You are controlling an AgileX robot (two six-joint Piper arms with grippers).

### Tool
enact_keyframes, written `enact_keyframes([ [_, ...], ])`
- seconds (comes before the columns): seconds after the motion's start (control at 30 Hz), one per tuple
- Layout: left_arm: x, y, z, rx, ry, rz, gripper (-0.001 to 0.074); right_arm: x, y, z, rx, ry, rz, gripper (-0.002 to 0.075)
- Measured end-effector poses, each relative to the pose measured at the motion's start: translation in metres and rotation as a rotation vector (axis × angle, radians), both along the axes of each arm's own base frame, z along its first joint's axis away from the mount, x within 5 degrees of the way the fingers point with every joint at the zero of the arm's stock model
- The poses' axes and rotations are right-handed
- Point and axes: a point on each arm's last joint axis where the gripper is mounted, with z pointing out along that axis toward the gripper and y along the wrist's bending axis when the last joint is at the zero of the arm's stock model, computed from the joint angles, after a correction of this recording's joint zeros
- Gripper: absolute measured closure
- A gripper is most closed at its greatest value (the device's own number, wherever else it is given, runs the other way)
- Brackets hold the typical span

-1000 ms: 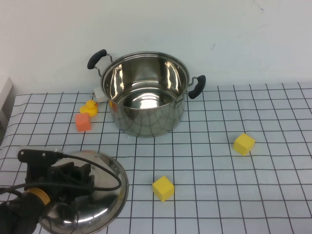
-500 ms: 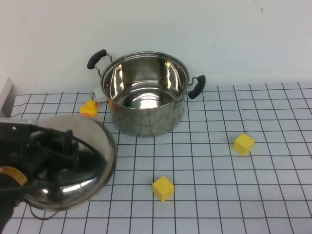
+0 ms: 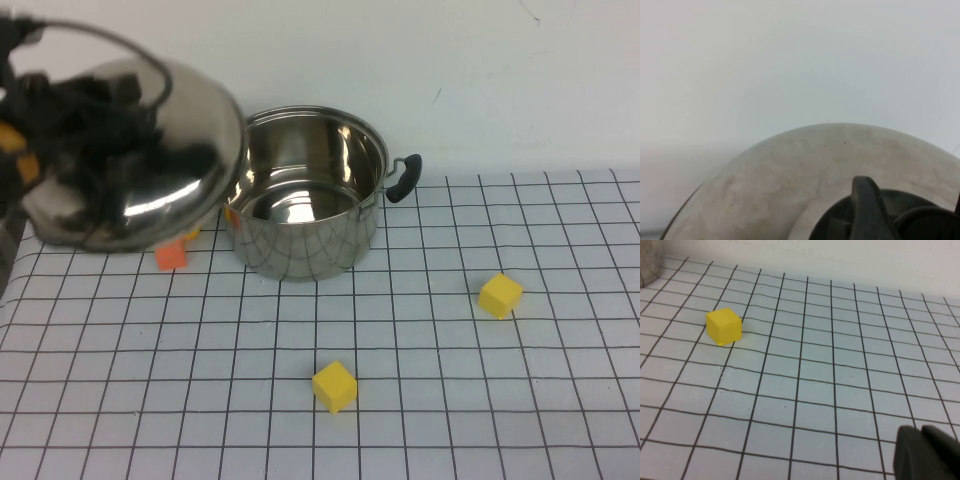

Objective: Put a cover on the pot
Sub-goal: Place the pot lid on the pot

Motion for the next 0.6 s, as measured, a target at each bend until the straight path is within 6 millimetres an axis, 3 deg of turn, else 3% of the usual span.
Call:
enact_keyframes([
  [0.1, 0.031, -0.007, 0.011, -0.024, -0.003, -0.034, 0.0423, 0.0, 0.0, 0.0, 0.0, 0.0, 0.0, 0.0717],
  [0.23, 0.07, -0.026, 0.005, 0.009, 0.028, -0.104, 0.0423, 0.0, 0.0, 0.0, 0.0, 0.0, 0.0, 0.0717],
  [0.47, 0.116, -0.081, -0.004, 0.11, 0.012, -0.214, 0.0423, 0.0, 0.0, 0.0, 0.0, 0.0, 0.0, 0.0717],
  [0.6, 0.138, -0.105, -0.022, 0.091, 0.032, -0.25, 0.0423, 0.0, 0.0, 0.0, 0.0, 0.0, 0.0, 0.0717],
])
